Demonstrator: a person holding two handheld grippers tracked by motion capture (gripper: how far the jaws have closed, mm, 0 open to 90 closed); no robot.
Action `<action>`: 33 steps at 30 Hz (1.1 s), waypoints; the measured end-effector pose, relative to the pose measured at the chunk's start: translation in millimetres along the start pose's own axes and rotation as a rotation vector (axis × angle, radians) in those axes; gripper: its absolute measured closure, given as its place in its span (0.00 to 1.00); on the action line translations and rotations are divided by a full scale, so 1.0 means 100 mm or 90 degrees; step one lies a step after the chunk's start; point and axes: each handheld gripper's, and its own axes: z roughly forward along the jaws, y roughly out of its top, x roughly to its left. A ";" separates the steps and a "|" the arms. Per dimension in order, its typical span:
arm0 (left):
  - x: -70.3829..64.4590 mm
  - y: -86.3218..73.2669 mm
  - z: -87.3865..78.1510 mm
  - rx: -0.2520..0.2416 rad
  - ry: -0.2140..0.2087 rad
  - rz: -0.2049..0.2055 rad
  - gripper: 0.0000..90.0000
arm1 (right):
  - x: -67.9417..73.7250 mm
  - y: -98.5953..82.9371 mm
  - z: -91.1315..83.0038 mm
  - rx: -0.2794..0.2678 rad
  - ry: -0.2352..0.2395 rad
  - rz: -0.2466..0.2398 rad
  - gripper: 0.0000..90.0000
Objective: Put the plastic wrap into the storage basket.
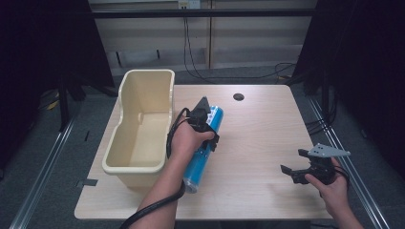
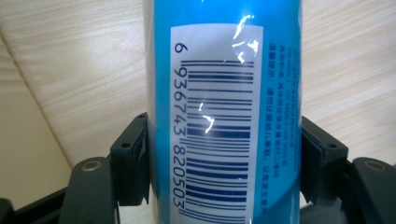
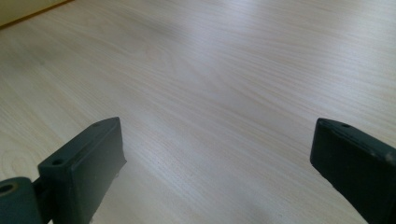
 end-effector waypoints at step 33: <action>0.15 0.00 -0.89 -0.019 -0.006 -0.033 0.36 | 0.02 0.02 0.00 -0.008 0.006 -0.008 0.03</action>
